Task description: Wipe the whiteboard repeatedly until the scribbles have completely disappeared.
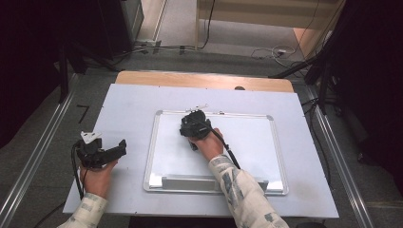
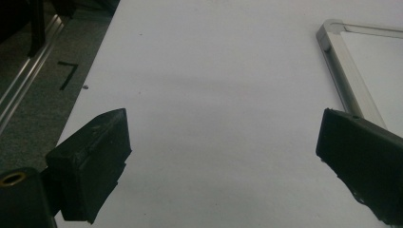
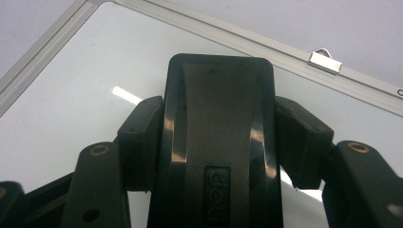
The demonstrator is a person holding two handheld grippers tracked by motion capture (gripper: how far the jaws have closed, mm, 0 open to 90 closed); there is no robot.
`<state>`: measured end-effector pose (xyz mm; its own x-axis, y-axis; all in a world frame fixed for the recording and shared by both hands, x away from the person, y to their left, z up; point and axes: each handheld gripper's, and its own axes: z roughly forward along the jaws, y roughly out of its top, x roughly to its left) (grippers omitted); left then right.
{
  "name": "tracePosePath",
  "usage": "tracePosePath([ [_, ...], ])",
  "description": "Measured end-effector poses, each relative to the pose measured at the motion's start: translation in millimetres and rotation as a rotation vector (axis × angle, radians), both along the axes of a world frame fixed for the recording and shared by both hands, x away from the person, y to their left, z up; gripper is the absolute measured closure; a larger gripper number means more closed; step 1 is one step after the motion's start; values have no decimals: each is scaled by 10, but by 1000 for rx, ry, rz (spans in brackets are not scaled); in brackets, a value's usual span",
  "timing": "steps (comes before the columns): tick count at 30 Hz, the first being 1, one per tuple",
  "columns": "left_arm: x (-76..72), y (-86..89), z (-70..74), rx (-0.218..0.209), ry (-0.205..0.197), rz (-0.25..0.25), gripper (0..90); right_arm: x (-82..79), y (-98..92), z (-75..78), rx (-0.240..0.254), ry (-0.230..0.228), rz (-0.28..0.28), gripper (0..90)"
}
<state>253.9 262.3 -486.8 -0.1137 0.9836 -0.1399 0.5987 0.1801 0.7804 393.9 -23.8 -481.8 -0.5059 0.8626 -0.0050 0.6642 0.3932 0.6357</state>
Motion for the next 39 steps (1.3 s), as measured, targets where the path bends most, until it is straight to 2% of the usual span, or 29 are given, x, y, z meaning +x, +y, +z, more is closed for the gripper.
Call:
tracePosePath([
  [4,-2,1,3,2,-1,-1,46,33,-74,2,-2,-1,-14,373],
  [17,5,-15,-2,7,2,1,46,146,-511,15,-4,1,-100,373],
  [23,2,-19,5,10,2,-2,46,117,-436,17,-17,0,-93,375],
  [32,2,-13,3,6,3,-4,46,-29,-99,9,-24,1,1,374],
  [39,1,-6,-2,4,3,0,46,-100,-167,7,-13,10,20,374],
])
